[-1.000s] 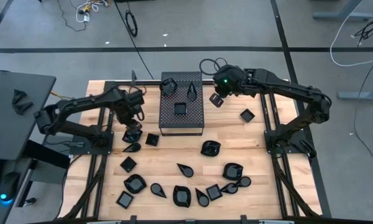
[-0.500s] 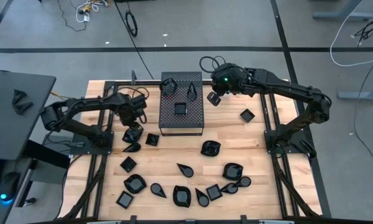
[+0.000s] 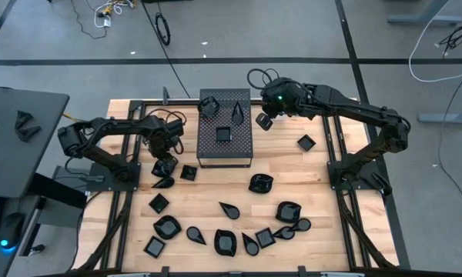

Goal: Pick & Place Mini shaped plates
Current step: Stack the leaf shaped plate on top of the leaf shaped plate on the shelf

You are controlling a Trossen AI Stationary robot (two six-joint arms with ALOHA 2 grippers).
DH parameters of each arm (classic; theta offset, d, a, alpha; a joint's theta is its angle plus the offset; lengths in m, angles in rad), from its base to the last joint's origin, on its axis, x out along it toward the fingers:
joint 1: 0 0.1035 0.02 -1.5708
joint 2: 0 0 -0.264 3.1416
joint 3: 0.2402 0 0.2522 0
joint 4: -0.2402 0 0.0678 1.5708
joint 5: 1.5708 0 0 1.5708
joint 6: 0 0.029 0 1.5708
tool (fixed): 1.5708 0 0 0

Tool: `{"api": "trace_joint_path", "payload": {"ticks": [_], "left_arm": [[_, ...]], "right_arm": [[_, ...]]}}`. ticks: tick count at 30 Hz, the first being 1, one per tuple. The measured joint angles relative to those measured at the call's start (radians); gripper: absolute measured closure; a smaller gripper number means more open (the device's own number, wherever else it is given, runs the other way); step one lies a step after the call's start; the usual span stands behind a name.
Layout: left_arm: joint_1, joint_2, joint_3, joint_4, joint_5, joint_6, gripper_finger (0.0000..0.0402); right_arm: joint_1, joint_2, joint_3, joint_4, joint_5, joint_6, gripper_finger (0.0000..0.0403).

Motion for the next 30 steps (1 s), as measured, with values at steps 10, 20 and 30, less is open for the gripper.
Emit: {"api": "trace_joint_path", "payload": {"ticks": [10, 20, 30], "left_arm": [[0.0, 0.0, 0.0, -0.017, 0.003, -0.005, 0.0351], [0.005, -0.046, 0.09, -0.207, 0.008, -0.001, 0.0397], [0.084, -0.096, 0.498, -0.613, 0.049, 0.052, 0.0398]], "right_arm": [[0.0, 0.0, 0.0, 0.001, 0.0, 0.0, 0.0323], [0.0, 0.0, 0.0, 0.002, 0.0, 0.0, 0.0323], [0.0, 0.0, 0.0, 0.012, 0.0, -0.005, 0.0323]]}}
